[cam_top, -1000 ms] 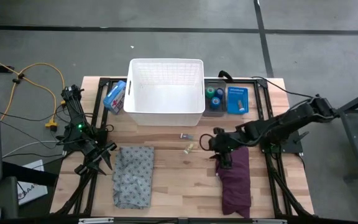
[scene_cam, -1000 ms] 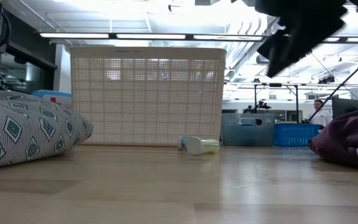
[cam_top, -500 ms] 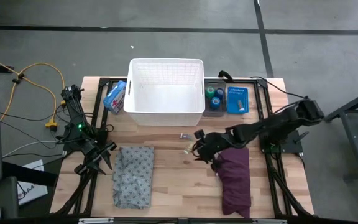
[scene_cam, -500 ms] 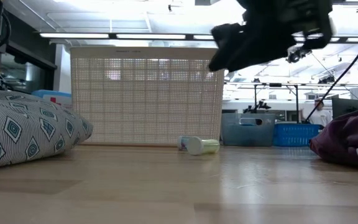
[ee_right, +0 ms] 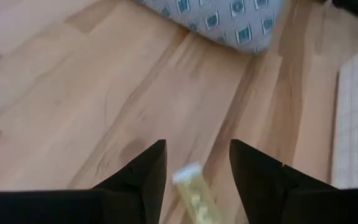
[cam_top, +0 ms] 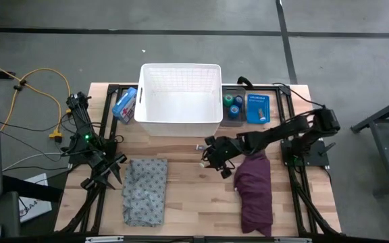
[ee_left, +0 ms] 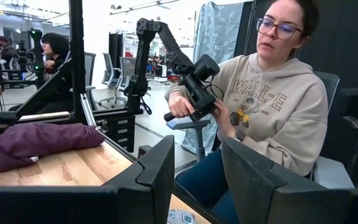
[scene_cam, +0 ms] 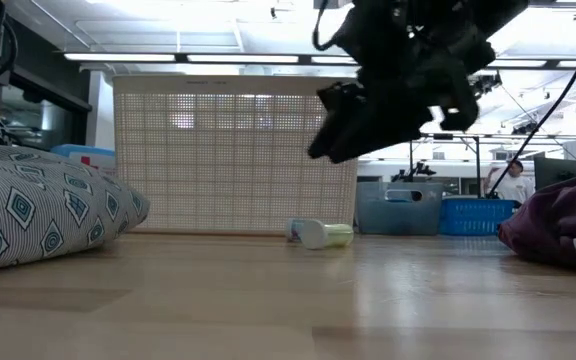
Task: Pick & Place Medicine items
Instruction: Put the yellow pill bottle into the blue bin
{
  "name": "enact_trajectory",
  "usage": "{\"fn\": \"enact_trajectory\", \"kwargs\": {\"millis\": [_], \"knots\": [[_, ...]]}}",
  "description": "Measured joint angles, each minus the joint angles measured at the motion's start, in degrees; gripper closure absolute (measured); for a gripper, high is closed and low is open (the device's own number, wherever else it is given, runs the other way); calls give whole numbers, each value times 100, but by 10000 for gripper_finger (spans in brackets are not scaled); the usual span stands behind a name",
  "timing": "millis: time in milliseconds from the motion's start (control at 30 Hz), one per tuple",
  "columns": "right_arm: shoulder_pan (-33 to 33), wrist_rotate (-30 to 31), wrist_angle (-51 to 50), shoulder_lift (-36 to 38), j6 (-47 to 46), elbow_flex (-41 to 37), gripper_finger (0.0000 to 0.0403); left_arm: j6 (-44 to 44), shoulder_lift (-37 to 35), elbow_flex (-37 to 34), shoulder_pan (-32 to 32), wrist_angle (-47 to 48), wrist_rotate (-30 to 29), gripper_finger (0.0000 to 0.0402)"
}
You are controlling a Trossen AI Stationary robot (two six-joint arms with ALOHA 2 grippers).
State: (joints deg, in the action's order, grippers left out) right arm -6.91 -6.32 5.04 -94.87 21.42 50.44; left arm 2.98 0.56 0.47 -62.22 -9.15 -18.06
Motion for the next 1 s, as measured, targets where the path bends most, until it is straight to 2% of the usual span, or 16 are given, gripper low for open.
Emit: {"fn": "enact_trajectory", "kwargs": {"millis": [300, 633, 1000], "knots": [[-10, 2, 218, -404, 93, 9, 239, 0, 2, 0, 0, -13, 2, 274], [-10, 149, 172, -415, 243, 9, 239, 0, 2, 0, 2, -13, 2, 274], [123, 116, 416, -978, 261, 20, 239, 0, 2, 0, 2, -45, 4, 274]]}}
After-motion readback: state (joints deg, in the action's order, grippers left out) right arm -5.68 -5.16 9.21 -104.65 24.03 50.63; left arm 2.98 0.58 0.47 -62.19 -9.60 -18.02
